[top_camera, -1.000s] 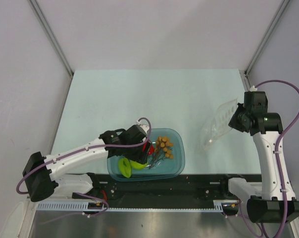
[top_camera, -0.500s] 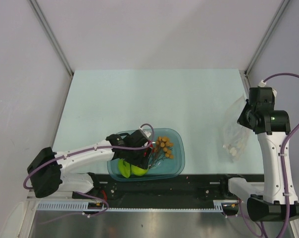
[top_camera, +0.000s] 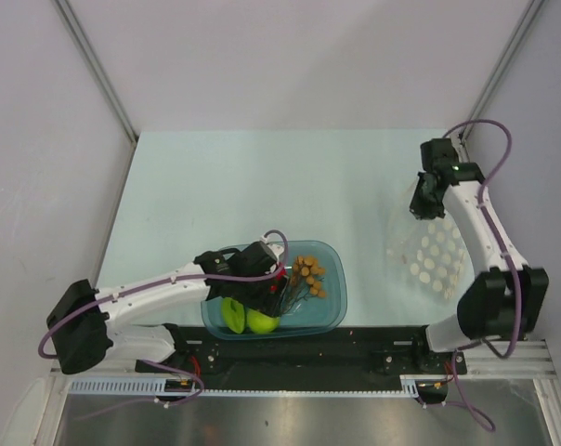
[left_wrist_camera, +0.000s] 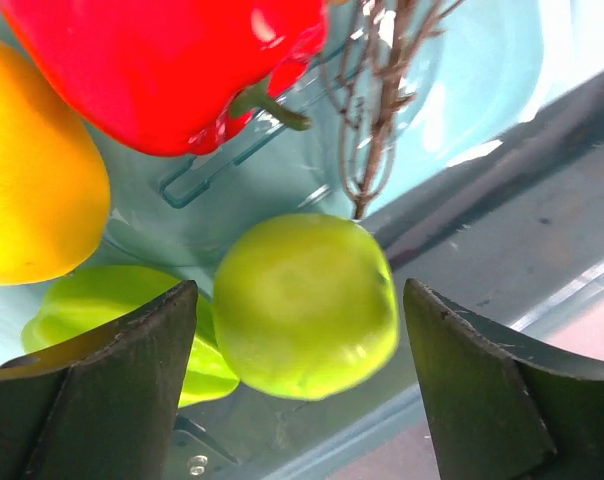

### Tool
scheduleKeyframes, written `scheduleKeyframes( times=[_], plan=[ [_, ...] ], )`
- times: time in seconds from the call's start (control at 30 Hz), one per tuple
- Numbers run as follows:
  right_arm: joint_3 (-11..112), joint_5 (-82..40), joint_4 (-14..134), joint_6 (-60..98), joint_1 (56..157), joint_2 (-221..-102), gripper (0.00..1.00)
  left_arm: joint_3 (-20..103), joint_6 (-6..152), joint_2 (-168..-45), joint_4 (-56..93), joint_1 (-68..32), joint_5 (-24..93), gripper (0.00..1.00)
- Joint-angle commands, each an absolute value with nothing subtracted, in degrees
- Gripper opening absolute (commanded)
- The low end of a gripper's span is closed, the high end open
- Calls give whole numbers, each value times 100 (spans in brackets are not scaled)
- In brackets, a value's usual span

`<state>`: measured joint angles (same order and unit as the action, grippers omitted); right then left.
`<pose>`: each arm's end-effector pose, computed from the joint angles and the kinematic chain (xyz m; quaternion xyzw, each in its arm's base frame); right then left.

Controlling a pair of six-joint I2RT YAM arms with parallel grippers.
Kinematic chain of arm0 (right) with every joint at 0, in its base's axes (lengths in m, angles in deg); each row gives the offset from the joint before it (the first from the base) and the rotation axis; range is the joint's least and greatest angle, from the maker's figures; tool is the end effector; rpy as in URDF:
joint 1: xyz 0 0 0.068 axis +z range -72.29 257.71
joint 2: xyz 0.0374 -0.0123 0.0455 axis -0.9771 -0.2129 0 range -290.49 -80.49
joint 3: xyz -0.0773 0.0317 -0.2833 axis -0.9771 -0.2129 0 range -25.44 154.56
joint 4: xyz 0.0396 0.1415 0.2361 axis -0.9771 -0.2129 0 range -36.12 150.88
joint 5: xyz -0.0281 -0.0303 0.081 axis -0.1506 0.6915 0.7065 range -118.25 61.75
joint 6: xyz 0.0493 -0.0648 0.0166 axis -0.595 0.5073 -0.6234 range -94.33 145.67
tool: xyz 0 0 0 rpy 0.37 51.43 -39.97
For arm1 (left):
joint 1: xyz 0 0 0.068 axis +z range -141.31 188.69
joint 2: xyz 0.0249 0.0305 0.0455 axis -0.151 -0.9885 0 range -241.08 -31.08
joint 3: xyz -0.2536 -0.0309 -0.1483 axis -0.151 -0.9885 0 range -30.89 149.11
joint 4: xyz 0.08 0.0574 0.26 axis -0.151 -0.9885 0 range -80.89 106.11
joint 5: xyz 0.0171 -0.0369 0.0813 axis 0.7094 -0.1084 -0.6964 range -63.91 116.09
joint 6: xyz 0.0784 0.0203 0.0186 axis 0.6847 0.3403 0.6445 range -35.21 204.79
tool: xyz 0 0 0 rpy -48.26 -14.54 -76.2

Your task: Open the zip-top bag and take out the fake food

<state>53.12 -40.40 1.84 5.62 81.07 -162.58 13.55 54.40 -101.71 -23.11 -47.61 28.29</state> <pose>0.3134 0.0032 0.3131 0.1650 0.9522 -0.0528 0.2518 0.1352 -0.2077 0.1893 0.2229 0.9511 -0.1597 0.1420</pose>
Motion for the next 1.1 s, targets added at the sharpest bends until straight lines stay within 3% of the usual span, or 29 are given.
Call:
scheduleKeyframes(
  times=[0.0, 0.07, 0.3, 0.4, 0.57, 0.6, 0.73, 0.93, 1.07],
  plan=[
    [5910, -4126, 972, 344, 8535, -17153, 12, 1832, 5719, -9595, -2466, -4809, 2820, 88],
    [6218, -3864, 1078, 230, 8606, -17742, 16, 1902, 5702, -9393, -2537, -4809, 2820, 89],
    [7097, -3792, 816, 325, 8904, -18658, 74, 2394, 5482, -8523, -2599, -4809, 2969, 97],
    [7168, -4073, 596, 466, 9133, -18404, 87, 2622, 5377, -8303, -2546, -4809, 2891, 100],
    [6739, -3987, 243, 177, 9983, -17186, 94, 2598, 4772, -8022, -1942, -4809, 2618, 99],
    [6302, -3864, 357, 81, 10134, -16903, 100, 2554, 4639, -7986, -1809, -4800, 2618, 99],
    [4939, -3004, 830, -813, 10767, -15173, 100, 2071, 3508, -7626, -992, -4809, 2065, 100],
    [3032, -2273, 727, -1783, 11023, -12091, 100, -19, 1935, -5879, 1582, -4818, 1424, 100],
    [2633, -1947, 946, -2249, 11023, -9969, 100, -1153, 1316, -4683, 2972, -4827, 887, 100]
  ],
)
